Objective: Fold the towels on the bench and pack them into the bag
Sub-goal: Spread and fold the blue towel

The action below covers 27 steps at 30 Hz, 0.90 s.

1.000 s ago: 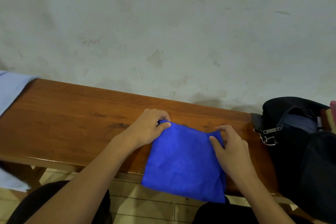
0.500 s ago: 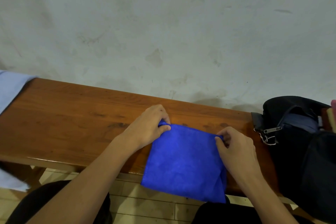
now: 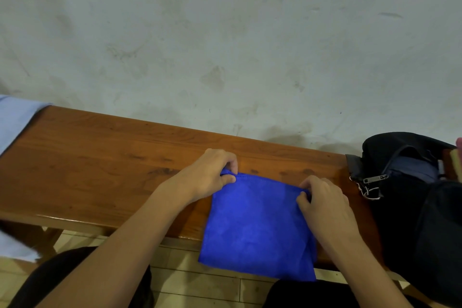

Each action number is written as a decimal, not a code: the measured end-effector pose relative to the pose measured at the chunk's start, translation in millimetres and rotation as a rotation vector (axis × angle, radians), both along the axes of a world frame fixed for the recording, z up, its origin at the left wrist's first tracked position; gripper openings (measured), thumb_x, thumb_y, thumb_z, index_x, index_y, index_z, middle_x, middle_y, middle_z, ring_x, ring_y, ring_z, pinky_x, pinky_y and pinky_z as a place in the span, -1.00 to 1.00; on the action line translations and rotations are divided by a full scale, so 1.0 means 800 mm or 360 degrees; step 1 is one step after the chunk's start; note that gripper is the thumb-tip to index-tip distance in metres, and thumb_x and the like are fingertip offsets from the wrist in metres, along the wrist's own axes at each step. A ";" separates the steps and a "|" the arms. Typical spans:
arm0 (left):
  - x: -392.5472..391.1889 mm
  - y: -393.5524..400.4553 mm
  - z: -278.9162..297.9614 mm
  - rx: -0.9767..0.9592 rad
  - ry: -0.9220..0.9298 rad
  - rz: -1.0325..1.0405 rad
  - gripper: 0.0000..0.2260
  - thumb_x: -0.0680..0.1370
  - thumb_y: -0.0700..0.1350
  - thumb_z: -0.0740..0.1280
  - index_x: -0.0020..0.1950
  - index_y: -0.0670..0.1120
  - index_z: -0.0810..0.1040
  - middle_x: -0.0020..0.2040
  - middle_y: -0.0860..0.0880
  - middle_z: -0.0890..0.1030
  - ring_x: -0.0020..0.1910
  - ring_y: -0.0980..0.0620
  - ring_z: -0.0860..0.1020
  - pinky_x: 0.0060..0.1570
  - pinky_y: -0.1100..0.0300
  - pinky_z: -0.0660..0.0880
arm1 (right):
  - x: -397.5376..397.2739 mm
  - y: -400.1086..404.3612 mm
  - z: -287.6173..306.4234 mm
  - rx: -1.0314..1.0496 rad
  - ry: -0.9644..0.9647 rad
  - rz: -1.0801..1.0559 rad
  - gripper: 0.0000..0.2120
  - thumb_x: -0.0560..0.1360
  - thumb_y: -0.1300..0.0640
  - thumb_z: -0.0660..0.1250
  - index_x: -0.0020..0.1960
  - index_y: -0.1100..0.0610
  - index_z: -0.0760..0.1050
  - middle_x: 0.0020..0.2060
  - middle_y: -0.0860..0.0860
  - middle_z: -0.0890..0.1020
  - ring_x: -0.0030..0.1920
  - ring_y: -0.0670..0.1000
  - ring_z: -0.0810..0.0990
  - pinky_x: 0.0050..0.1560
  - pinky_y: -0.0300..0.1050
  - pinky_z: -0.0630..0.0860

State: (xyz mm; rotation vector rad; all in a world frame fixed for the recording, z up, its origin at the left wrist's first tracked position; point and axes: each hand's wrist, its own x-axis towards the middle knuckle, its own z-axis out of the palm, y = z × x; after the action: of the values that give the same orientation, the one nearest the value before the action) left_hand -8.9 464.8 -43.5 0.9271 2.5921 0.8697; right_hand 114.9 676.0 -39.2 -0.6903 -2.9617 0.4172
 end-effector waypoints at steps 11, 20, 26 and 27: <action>-0.011 -0.027 0.023 0.0392 0.0115 0.0226 -0.82 0.50 -0.24 0.44 -0.18 0.04 0.57 -0.15 0.08 0.62 -0.12 0.19 0.55 -0.16 0.45 0.38 | -0.011 0.010 0.015 -0.0747 0.0835 0.0126 -0.80 0.52 0.26 0.41 -0.05 -0.05 0.60 -0.10 -0.10 0.66 -0.06 -0.15 0.65 -0.02 -0.24 0.60; -0.015 -0.062 0.078 0.0771 0.0974 0.0316 -0.85 0.52 -0.33 0.38 0.06 -0.20 0.65 -0.11 0.01 0.57 -0.10 0.37 0.46 -0.05 0.51 0.36 | -0.037 -0.015 0.047 -0.0736 0.1760 0.0472 -0.80 0.50 0.39 0.41 -0.01 0.11 0.62 -0.10 -0.02 0.63 -0.05 -0.05 0.63 -0.03 -0.08 0.60; -0.009 -0.076 0.096 0.0783 0.1128 0.0349 -0.88 0.53 -0.38 0.34 -0.07 -0.20 0.62 -0.11 -0.01 0.54 -0.12 0.31 0.45 -0.09 0.46 0.33 | -0.043 -0.027 0.063 -0.0572 0.1919 0.0579 -0.83 0.50 0.39 0.42 0.01 0.17 0.62 -0.08 0.07 0.62 -0.06 -0.15 0.60 -0.14 -0.30 0.52; -0.007 -0.077 0.097 0.0773 0.1097 0.0340 -0.88 0.53 -0.38 0.34 -0.07 -0.18 0.61 -0.11 0.02 0.52 -0.13 0.30 0.45 -0.10 0.47 0.33 | -0.044 -0.030 0.064 -0.0611 0.1925 0.0580 -0.84 0.49 0.40 0.42 0.00 0.19 0.61 -0.08 0.09 0.62 -0.07 -0.17 0.60 -0.13 -0.32 0.53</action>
State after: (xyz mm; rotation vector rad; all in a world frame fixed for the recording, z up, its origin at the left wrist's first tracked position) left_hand -14.4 403.6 33.7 1.2696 3.1623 1.5070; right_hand 79.9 652.3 12.0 0.1341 -1.8210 0.9921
